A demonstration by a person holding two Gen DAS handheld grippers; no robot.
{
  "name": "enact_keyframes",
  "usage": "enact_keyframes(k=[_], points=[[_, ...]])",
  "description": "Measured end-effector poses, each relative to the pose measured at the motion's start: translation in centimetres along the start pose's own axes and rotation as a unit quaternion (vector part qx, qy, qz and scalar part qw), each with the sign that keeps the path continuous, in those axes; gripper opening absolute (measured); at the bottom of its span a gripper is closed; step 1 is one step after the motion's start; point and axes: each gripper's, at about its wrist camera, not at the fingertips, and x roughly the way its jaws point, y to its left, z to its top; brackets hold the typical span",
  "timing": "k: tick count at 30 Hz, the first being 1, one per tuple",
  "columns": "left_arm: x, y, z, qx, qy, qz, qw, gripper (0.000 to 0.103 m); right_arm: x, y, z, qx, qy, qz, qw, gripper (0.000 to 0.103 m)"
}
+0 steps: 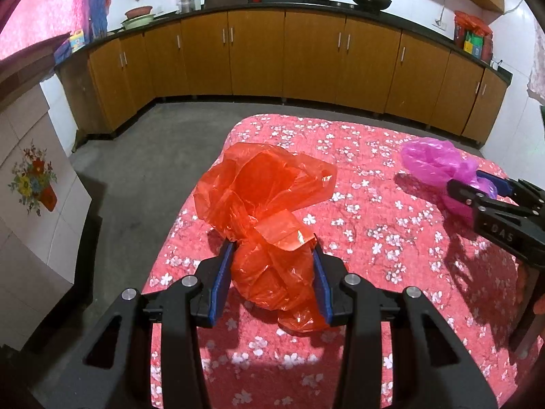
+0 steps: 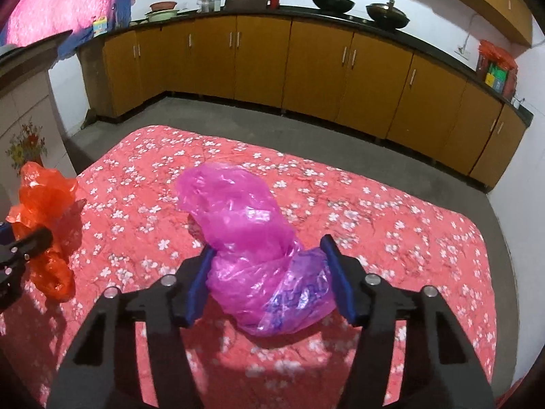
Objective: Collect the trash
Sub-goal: 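Grasp the red bag with the left tool while the right tool grasps the pink bag, then carry the red and pink bags over the orange basket and release both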
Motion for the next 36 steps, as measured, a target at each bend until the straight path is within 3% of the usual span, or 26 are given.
enact_keyframes(k=[6, 14, 15, 16, 25, 36], points=[[-1.3, -1.3, -0.2, 0.006, -0.001, -0.013, 0.9999, 0.043, -3.1, -2.6, -1.8, 0.044, 0.002, -0.004, 0.999, 0.05], [-5.7, -4.7, -1.0, 0.029, -0.017, -0.052, 0.9981, 0.043, -11.2, -6.5, -6.8, 0.11, -0.001, -0.016, 0.994, 0.045], [-6.1, -4.9, -1.1, 0.031, -0.017, -0.056, 0.9978, 0.043, -12.1, -6.8, -7.5, 0.113, -0.001, -0.02, 0.993, 0.043], [-6.6, -5.3, -1.2, 0.034, -0.018, -0.062, 0.9973, 0.043, -13.0, -7.1, -8.3, 0.117, 0.0, -0.022, 0.993, 0.03], [-10.4, -8.0, -2.8, 0.06, -0.029, -0.095, 0.9932, 0.043, -18.5, -8.7, -14.5, 0.174, 0.007, -0.024, 0.984, 0.028], [-13.3, -11.4, -4.1, 0.085, -0.041, -0.132, 0.9868, 0.043, -26.0, -10.7, -14.8, 0.186, -0.047, -0.066, 0.979, 0.028]])
